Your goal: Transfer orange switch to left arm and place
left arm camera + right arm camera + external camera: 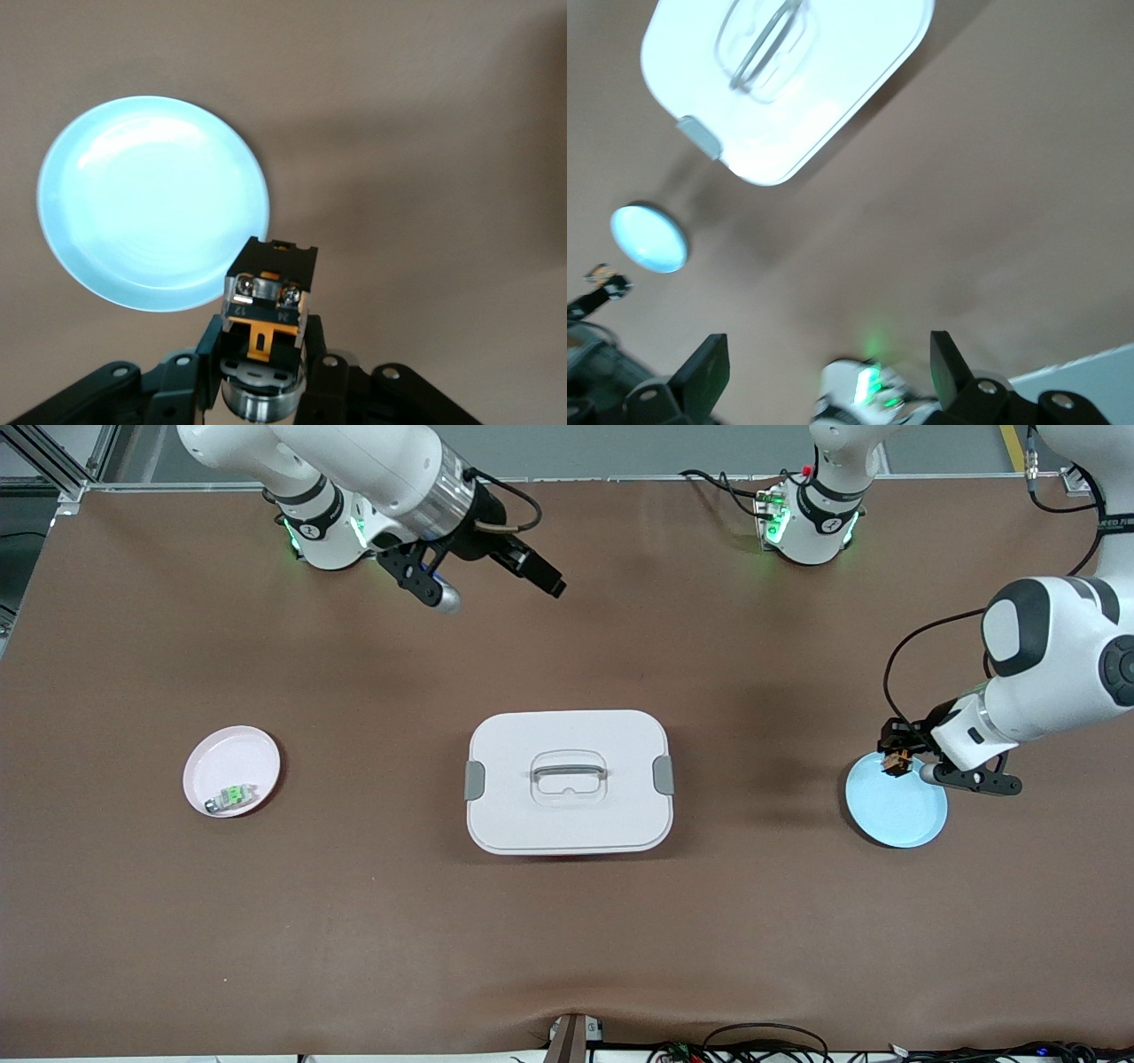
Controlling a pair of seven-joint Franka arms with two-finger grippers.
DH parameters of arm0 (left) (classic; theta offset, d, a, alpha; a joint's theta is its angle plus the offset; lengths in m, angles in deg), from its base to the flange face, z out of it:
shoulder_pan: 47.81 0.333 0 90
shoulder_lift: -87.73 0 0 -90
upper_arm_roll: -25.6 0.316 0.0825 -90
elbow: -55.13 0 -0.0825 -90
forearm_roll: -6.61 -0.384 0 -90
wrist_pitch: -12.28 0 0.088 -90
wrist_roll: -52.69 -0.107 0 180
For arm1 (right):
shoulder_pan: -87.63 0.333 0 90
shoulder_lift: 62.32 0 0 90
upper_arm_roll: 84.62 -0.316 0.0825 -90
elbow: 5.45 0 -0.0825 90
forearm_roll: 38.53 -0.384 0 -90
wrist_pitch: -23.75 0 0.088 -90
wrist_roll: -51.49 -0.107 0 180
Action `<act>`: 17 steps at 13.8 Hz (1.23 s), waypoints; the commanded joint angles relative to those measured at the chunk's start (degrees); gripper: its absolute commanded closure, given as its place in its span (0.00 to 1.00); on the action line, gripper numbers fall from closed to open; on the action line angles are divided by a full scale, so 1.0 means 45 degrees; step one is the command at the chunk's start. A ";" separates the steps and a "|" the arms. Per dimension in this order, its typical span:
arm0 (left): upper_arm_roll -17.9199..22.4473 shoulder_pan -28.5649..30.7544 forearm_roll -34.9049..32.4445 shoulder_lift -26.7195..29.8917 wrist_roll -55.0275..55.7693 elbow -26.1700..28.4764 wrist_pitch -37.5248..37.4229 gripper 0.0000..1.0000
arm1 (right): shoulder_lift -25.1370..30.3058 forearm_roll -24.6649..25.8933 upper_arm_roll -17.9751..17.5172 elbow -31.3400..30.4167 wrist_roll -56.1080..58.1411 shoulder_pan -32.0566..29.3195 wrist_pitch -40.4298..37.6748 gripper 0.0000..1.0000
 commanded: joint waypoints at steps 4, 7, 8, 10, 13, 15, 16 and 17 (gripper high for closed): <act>-0.0115 0.0854 -0.1577 -0.1580 -0.3710 -0.0475 0.1019 1.00 | 0.1780 0.1838 -0.0093 -0.1785 0.3278 -0.0799 -0.1344 0.00; -0.0135 0.1263 -0.3058 -0.2400 -0.5818 -0.0494 0.2111 1.00 | 0.2562 0.2209 -0.0093 -0.2548 0.5953 -0.1951 -0.2106 0.00; -0.0135 0.1284 -0.3508 -0.2673 -0.6638 -0.0494 0.2521 1.00 | 0.2757 0.2849 -0.0113 -0.2685 0.6639 -0.2186 -0.2437 0.00; -0.0115 0.1284 -0.3999 -0.3065 -0.7814 -0.0552 0.3012 1.00 | 0.2973 0.3965 -0.0093 -0.2726 0.7656 -0.2422 -0.2985 0.00; -0.0135 0.1264 -0.5050 -0.3320 -0.9724 -0.0651 0.3072 1.00 | 0.3150 0.4164 -0.0093 -0.2726 0.9762 -0.3707 -0.3572 0.00; -0.0115 0.1264 -0.5329 -0.3496 -1.0472 -0.0670 0.3247 1.00 | 0.3208 0.4222 -0.0093 -0.2706 1.1519 -0.4878 -0.3845 0.00; -0.0135 0.1264 -0.5329 -0.3612 -1.0823 -0.0689 0.3267 1.00 | 0.3228 0.4223 -0.0093 -0.2706 1.2321 -0.5445 -0.3924 0.00; -0.0115 0.1245 -0.5348 -0.3749 -1.0981 -0.0748 0.3306 1.00 | 0.3209 0.4242 -0.0093 -0.2687 1.2986 -0.6030 -0.4060 0.00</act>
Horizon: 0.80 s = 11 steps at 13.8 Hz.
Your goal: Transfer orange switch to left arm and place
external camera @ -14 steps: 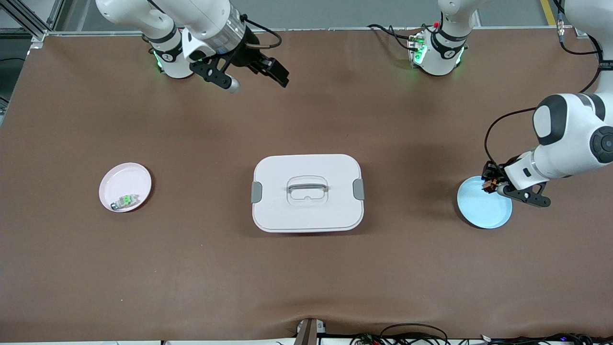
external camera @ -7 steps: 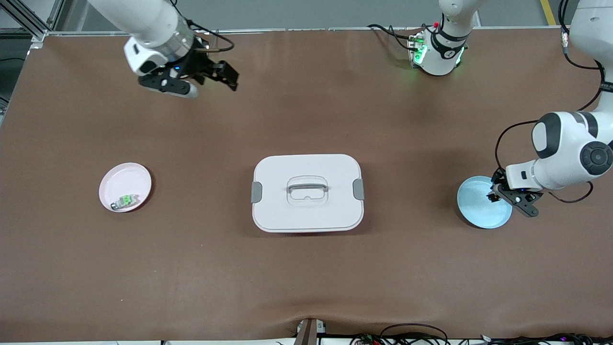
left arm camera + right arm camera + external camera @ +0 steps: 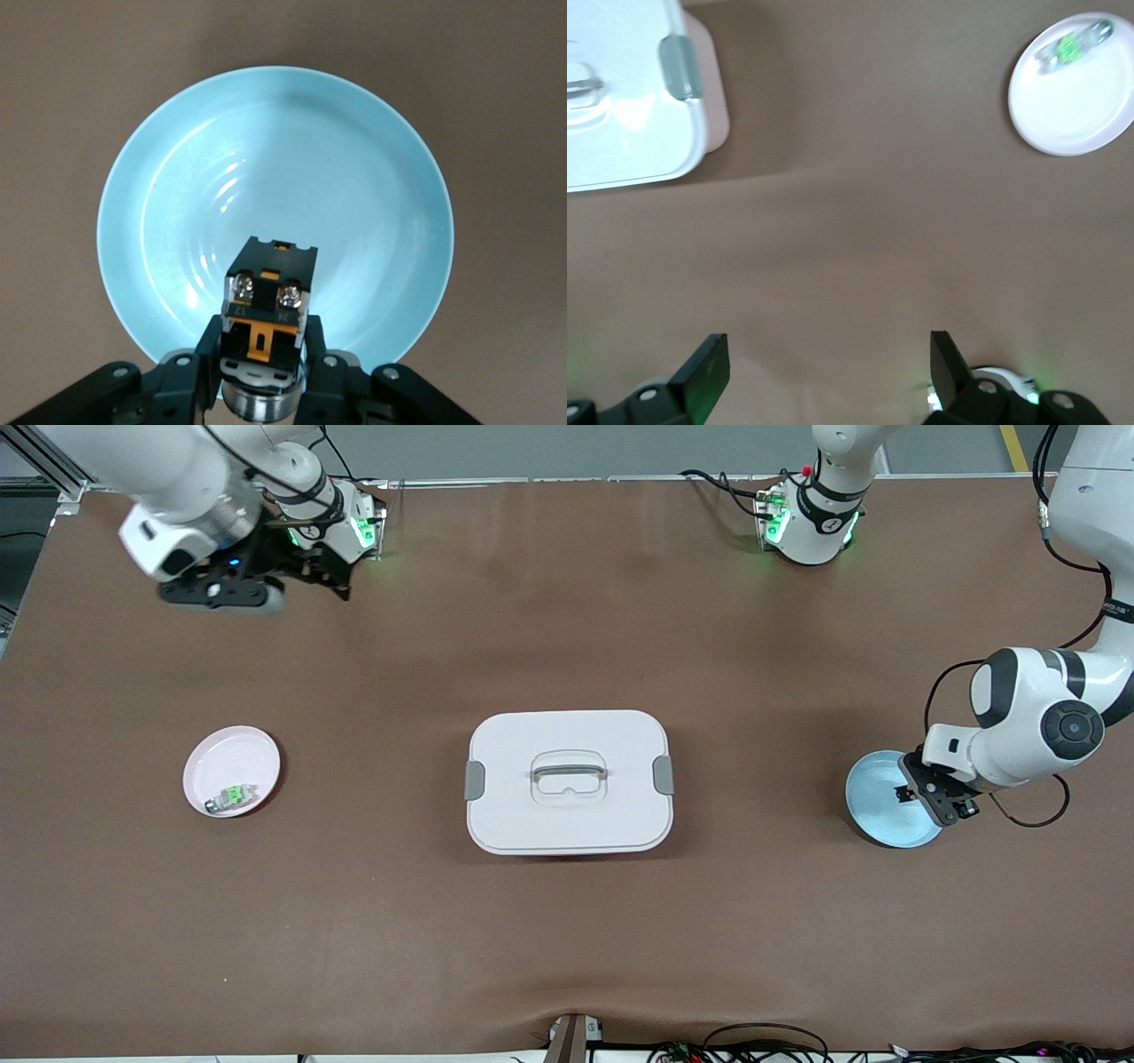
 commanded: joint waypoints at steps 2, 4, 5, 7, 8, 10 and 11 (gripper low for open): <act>-0.0096 0.0046 -0.0440 -0.0767 -0.0981 -0.0267 0.0499 1.00 | 0.0290 0.0359 -0.0198 -0.0230 0.2409 -0.2122 -0.0231 0.00; -0.0096 0.0047 -0.1315 -0.0964 -0.1199 -0.0267 0.0948 1.00 | 0.0232 0.0633 -0.0198 -0.0036 0.3601 -0.3098 -0.0231 0.00; -0.0096 0.0027 -0.1591 -0.1022 -0.1199 -0.0286 0.0969 1.00 | 0.0077 0.0653 -0.0198 0.0159 0.3974 -0.3529 -0.0250 0.00; -0.0115 0.0027 -0.1633 -0.1101 -0.1218 -0.0267 0.1008 1.00 | -0.0216 0.0673 -0.0198 0.0549 0.4444 -0.4136 -0.0251 0.00; -0.0116 0.0027 -0.1633 -0.1159 -0.1219 -0.0267 0.1009 0.96 | -0.0489 0.0789 -0.0198 0.0880 0.4563 -0.4332 -0.0251 0.00; -0.0116 0.0046 -0.1613 -0.1199 -0.1083 -0.0267 0.1009 0.01 | -0.1230 0.0849 -0.0198 0.1913 0.4564 -0.4742 -0.0425 0.00; -0.0135 0.0066 -0.1594 -0.1160 -0.1043 -0.0286 0.1009 0.00 | -0.1446 0.0888 -0.0218 0.2441 0.4525 -0.4802 -0.0890 0.00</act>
